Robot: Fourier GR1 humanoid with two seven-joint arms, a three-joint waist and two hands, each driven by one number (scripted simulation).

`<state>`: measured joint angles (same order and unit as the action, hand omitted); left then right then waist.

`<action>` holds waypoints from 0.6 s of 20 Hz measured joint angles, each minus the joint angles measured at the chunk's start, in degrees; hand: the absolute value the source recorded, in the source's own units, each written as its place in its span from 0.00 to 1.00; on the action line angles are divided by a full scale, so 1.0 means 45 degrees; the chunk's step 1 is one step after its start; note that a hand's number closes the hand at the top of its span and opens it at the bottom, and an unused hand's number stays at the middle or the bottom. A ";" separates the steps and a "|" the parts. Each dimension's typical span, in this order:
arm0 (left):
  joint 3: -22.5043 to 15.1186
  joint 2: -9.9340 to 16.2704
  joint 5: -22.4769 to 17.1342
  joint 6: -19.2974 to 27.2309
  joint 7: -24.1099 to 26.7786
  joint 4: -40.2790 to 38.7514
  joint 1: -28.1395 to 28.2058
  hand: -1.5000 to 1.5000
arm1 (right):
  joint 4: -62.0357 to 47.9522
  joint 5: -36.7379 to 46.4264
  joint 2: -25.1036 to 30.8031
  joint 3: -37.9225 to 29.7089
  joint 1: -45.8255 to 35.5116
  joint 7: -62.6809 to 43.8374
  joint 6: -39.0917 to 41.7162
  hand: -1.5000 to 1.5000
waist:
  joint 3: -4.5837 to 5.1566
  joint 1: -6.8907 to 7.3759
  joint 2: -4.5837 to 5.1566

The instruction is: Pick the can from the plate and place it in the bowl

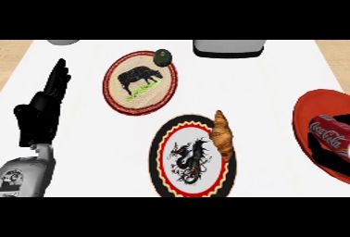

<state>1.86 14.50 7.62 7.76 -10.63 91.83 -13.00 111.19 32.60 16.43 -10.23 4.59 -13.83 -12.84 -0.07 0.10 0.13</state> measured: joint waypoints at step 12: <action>-0.0201 -0.0339 0.0298 -0.0004 0.0201 0.0233 0.0307 0.50 | -0.9225 0.0985 0.2163 -0.2406 -0.3520 0.4099 -0.2267 1.00 | -0.0004 0.0193 0.0034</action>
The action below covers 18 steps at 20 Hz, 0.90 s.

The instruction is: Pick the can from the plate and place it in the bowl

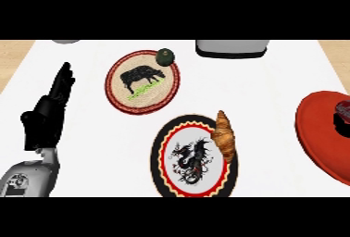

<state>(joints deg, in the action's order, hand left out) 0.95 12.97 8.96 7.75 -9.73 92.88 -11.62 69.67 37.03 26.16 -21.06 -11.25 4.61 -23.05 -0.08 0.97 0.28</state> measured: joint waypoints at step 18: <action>0.0215 -0.0122 0.0100 -0.0148 -0.0017 -0.0344 -0.0478 0.50 | -0.9400 -0.3931 0.1668 -0.2801 -0.4274 0.6394 0.2690 0.00 | -0.0015 0.0048 0.0038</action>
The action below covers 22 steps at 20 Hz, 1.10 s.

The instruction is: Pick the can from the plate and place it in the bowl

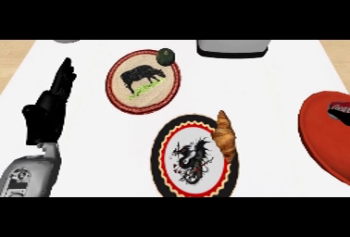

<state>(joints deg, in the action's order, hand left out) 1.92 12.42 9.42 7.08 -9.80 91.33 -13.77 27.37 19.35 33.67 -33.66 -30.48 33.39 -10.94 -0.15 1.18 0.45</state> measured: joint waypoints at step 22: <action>0.0520 0.0018 0.0151 -0.0196 -0.0058 0.0056 0.0202 0.50 | 0.0333 -0.3999 0.2278 -0.1900 0.5457 0.2930 0.7239 0.00 | 0.0037 -0.0402 -0.0123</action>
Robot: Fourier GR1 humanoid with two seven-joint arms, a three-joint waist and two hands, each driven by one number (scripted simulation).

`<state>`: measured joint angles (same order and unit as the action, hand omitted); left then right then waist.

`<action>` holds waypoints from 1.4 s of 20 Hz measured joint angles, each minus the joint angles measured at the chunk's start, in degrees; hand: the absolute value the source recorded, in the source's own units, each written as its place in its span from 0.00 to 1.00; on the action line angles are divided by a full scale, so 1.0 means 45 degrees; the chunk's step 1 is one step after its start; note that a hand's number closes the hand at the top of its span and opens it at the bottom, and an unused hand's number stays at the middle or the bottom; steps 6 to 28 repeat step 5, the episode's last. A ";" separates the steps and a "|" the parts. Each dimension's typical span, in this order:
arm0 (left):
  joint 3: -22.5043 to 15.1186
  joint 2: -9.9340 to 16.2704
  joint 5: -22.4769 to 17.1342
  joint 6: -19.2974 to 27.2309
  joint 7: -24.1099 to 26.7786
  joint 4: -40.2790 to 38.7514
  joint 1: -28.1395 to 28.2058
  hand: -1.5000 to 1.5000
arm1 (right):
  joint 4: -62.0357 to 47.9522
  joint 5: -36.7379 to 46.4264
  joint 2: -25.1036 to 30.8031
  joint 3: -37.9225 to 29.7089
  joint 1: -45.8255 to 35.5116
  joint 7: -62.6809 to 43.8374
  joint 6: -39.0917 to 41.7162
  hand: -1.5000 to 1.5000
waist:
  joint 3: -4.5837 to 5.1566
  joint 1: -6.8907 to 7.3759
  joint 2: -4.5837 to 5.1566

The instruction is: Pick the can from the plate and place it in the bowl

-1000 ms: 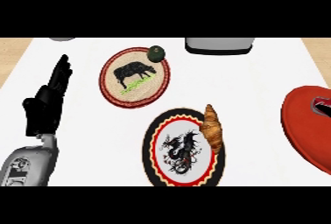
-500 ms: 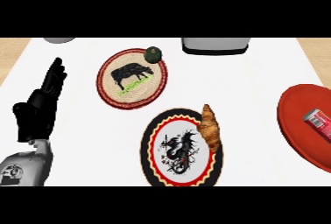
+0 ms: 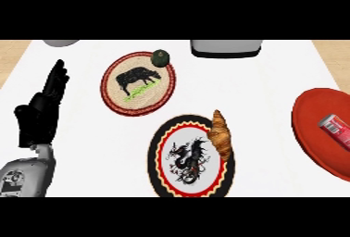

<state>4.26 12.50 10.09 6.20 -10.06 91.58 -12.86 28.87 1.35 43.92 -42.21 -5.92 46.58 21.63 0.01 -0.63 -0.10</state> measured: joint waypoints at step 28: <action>-0.0022 -0.0063 -0.0015 -0.0149 0.0046 0.0384 0.0448 0.50 | 0.0963 -0.0446 -0.0457 0.0168 0.1047 0.0145 -0.0032 0.00 | 0.0003 0.0048 -0.0003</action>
